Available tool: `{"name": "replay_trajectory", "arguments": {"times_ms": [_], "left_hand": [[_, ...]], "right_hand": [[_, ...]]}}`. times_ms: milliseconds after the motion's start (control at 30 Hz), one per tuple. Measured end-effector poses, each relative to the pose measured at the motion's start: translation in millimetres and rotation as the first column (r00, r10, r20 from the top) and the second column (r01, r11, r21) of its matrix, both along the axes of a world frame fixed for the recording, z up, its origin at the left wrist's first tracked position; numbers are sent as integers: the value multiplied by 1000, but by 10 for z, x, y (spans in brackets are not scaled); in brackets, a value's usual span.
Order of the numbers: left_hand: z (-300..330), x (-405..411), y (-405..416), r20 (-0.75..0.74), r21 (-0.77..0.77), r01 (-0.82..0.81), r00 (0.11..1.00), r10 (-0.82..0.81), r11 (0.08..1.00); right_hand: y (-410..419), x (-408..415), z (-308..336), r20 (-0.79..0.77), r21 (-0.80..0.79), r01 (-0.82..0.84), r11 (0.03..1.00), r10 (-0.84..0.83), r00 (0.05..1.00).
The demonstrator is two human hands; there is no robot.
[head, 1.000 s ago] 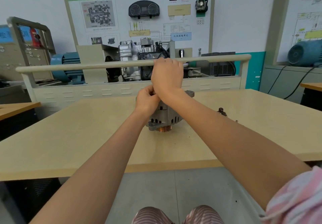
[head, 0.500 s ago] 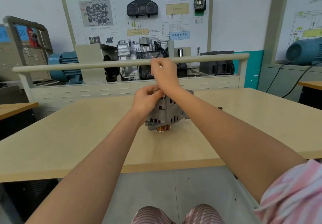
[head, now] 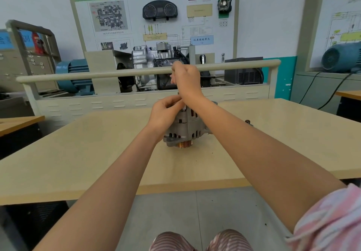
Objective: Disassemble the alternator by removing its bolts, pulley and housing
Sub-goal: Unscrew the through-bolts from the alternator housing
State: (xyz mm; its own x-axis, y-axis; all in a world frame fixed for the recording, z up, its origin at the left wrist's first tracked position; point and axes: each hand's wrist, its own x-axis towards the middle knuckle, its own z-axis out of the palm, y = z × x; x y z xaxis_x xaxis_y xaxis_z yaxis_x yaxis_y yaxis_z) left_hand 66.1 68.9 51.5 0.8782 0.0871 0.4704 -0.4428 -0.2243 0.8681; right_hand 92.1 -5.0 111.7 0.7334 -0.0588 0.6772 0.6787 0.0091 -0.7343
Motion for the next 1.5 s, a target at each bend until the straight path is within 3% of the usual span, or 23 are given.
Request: {"name": "replay_trajectory", "arguments": {"times_ms": [67, 133, 200, 233, 267, 333, 367, 400, 433, 533, 600, 667, 733, 800, 900, 967, 1033, 1100, 1133, 1233, 1333, 1400, 1500], "left_hand": [[-5, 5, 11, -4, -10, -10, 1000, 10, 1000], [1, 12, 3, -13, -25, -20, 1000, 20, 999], [9, 9, -14, -19, -39, -26, 1000, 25, 999], [11, 9, -21, -12, -43, -29, 1000, 29, 999], [12, 10, -28, -5, -48, -40, 999, 40, 998], [13, 8, -33, -8, -49, -80, 997, 80, 996], [11, 12, -33, -13, -46, -98, 995, 98, 994], [8, 11, -37, -14, -45, -109, 994, 109, 993], [0, 9, -42, -8, -43, -112, 994, 112, 993], [-8, -28, -51, 12, -46, -90, 996, 90, 995], [-8, -32, -35, 20, -38, -54, 998, 55, 998], [-4, -25, -22, 21, -35, -26, 999, 26, 999], [-12, -12, -18, 25, -41, -20, 999, 21, 999], [-21, -3, -28, 31, -50, -35, 999, 37, 998], [-10, -1, -41, 15, -66, -49, 999, 50, 997], [-6, -2, -44, 15, -64, -49, 999, 50, 997], [-2, 3, -48, 18, -61, -81, 996, 82, 995], [-3, 0, -52, 19, -61, -121, 992, 122, 991], [-4, -7, -60, 20, -66, -126, 992, 128, 990], [-17, -26, -68, 46, -80, -91, 994, 95, 993], [-19, -28, -61, 58, -56, -39, 997, 43, 998], [-23, -17, -55, 59, -60, -24, 998, 27, 998], [-36, 2, -50, 61, -87, -28, 998, 34, 996]], "right_hand": [[23, 3, 32, -50, 67, -83, 994, 87, 995], [44, 6, 17, -32, 55, -71, 996, 73, 997], [23, 7, -37, 66, -49, 57, 997, -54, 996], [-5, 18, -73, 177, -157, 204, 966, -175, 969], [-32, 40, -111, 314, -266, 395, 880, -308, 898], [-37, 21, -176, 512, -375, 705, 602, -499, 699], [-18, 8, -194, 543, -397, 764, 508, -541, 642], [0, -3, -213, 548, -405, 780, 477, -556, 625], [18, -20, -210, 536, -394, 770, 502, -556, 636], [36, -49, -142, 430, -286, 595, 751, -454, 780], [13, -38, -78, 270, -208, 346, 915, -287, 919], [-11, -29, -22, 81, -93, 105, 990, -97, 992], [-40, -6, 30, -57, 39, -67, 997, 70, 996], [-43, 5, 66, -110, 125, -131, 983, 145, 983], [-7, -2, 35, -66, 85, -79, 993, 85, 994], [-8, 10, -49, 116, -145, 166, 975, -150, 982], [-2, 22, -154, 377, -330, 558, 762, -435, 818], [33, -1, -212, 486, -346, 748, 567, -573, 660], [51, -5, -223, 489, -334, 760, 558, -587, 646], [53, -25, -165, 400, -252, 595, 763, -478, 782], [-9, -13, -59, 158, -124, 195, 973, -174, 972], [-32, 3, -3, -8, 14, -32, 999, 32, 999], [-43, 21, 31, -101, 95, -119, 988, 129, 986]]}}
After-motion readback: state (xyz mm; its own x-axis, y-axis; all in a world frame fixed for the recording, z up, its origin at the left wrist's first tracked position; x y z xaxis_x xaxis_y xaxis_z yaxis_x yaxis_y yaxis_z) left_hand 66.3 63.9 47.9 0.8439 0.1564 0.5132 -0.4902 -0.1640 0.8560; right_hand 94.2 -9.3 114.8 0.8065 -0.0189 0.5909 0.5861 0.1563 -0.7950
